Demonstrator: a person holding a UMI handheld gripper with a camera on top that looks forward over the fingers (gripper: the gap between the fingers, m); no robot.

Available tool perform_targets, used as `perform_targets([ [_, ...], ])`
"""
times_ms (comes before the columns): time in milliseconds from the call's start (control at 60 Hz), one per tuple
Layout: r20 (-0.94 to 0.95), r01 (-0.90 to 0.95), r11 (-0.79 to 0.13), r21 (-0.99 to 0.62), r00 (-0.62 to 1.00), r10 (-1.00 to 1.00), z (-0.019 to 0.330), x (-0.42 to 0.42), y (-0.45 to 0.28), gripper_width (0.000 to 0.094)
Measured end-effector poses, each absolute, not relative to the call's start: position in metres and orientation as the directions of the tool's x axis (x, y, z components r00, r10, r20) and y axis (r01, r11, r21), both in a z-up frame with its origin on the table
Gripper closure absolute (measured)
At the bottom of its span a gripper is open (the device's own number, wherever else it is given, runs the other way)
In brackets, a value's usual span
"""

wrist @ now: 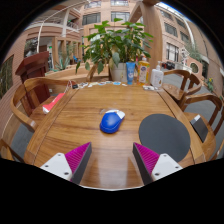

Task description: Arrange mouse

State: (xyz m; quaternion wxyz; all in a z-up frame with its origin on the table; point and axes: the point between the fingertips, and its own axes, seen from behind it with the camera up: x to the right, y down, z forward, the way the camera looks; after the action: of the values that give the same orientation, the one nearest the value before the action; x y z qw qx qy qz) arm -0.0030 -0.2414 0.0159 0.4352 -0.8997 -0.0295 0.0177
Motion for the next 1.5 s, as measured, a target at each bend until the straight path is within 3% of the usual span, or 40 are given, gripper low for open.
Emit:
perform_targets([
  [333, 0.034, 0.053, -0.636, -0.77, 0.999, 0.043, -0.012, -0.022, -0.126, 0.018],
  [450, 0.022, 0.034, -0.638, -0.77, 0.999, 0.027, -0.013, -0.021, -0.107, 0.0372],
  [733, -0.006, 0.029, -0.608, -0.793, 0.998, 0.055, -0.004, -0.028, -0.098, 0.057],
  [833, -0.01, 0.039, -0.533, -0.846, 0.996, 0.088, 0.046, -0.027, -0.108, 0.057],
  [1000, -0.081, -0.038, -0.306, -0.951, 0.988, 0.128, 0.198, 0.004, -0.132, 0.057],
  [1100, -0.05, -0.03, -0.247, -0.969, 0.996, 0.077, 0.231, 0.054, -0.14, 0.0572],
  [1217, -0.025, -0.025, -0.34, -0.94, 1.0, -0.005, 0.179, 0.118, -0.147, 0.0572],
  [1333, 0.023, -0.007, -0.483, -0.876, 0.998, -0.055, 0.084, 0.158, -0.159, 0.0571],
  [1417, 0.018, -0.024, -0.559, -0.829, 0.998, -0.068, 0.038, 0.169, -0.167, 0.0554],
  [1500, -0.009, -0.053, -0.595, -0.802, 0.997, -0.077, 0.011, 0.173, -0.174, 0.0506],
])
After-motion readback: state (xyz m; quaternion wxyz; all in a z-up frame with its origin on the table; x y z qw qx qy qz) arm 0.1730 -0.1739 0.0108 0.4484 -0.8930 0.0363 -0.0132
